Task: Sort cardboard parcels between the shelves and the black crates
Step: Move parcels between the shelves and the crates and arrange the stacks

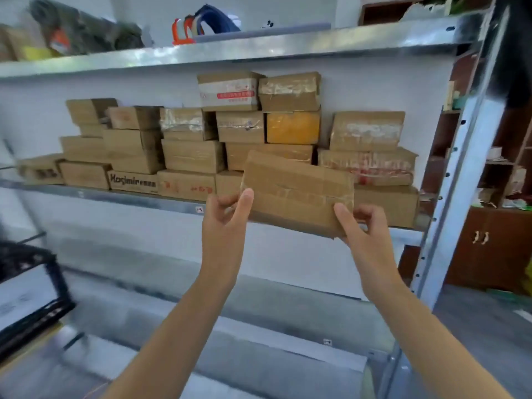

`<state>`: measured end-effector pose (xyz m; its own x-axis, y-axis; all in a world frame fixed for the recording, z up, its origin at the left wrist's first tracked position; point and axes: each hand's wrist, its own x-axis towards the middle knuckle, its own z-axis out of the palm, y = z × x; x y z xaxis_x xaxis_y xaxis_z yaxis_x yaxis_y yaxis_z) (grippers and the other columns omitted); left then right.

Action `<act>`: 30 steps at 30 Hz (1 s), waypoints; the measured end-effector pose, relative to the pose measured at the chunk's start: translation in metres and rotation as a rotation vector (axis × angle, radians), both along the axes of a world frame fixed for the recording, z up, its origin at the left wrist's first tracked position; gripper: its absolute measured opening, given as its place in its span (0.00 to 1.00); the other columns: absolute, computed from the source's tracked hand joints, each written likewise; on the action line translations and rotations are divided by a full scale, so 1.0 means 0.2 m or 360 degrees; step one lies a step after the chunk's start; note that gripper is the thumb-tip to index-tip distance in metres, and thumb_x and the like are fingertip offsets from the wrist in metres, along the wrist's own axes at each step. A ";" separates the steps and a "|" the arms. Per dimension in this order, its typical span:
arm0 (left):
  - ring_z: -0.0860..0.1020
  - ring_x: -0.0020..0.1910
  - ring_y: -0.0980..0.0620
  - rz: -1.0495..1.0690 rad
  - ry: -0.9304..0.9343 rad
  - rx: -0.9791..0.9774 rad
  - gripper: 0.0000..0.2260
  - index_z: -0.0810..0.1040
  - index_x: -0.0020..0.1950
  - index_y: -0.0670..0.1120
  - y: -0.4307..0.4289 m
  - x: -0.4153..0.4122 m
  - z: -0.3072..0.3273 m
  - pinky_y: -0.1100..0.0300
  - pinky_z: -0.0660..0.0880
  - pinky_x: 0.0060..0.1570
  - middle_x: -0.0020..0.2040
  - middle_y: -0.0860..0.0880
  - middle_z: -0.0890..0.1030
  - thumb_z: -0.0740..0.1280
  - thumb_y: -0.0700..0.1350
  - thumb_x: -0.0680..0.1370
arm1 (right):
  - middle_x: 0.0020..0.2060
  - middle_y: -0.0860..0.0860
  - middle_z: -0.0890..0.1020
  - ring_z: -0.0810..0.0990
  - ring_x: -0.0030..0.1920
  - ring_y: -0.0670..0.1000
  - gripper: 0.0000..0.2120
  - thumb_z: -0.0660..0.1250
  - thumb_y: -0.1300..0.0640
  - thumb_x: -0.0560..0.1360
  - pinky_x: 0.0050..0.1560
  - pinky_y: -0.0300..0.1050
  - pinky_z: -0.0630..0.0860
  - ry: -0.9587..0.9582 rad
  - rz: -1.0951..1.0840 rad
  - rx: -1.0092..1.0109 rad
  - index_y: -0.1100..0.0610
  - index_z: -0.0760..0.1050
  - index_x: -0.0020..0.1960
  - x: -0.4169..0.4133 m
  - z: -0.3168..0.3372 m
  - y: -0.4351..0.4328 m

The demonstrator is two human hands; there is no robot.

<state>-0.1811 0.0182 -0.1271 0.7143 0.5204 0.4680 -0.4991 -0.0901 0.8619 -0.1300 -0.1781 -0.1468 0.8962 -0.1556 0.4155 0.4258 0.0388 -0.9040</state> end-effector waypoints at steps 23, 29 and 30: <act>0.74 0.48 0.64 0.1040 0.0669 0.0130 0.09 0.76 0.53 0.62 1.50 -0.92 -0.84 0.69 0.71 0.46 0.53 0.55 0.74 0.64 0.46 0.83 | 0.47 0.39 0.82 0.81 0.49 0.43 0.09 0.60 0.36 0.77 0.51 0.41 0.76 0.0181 0.0932 -0.0609 0.37 0.76 0.50 -0.35 -0.66 1.72; 0.79 0.49 0.61 0.1021 0.0709 0.0000 0.14 0.78 0.46 0.61 1.95 -1.07 -0.87 0.58 0.75 0.51 0.56 0.52 0.79 0.65 0.41 0.82 | 0.37 0.46 0.83 0.82 0.36 0.43 0.16 0.59 0.38 0.79 0.39 0.40 0.79 0.0155 0.0979 -0.0537 0.47 0.75 0.41 -0.39 -0.66 2.22; 0.80 0.52 0.57 0.0992 0.0688 -0.0055 0.15 0.78 0.45 0.61 2.01 -1.07 -0.88 0.57 0.76 0.53 0.57 0.51 0.80 0.65 0.40 0.82 | 0.37 0.48 0.82 0.83 0.36 0.46 0.17 0.60 0.39 0.80 0.40 0.41 0.80 0.0166 0.0991 -0.0506 0.49 0.74 0.40 -0.38 -0.66 2.29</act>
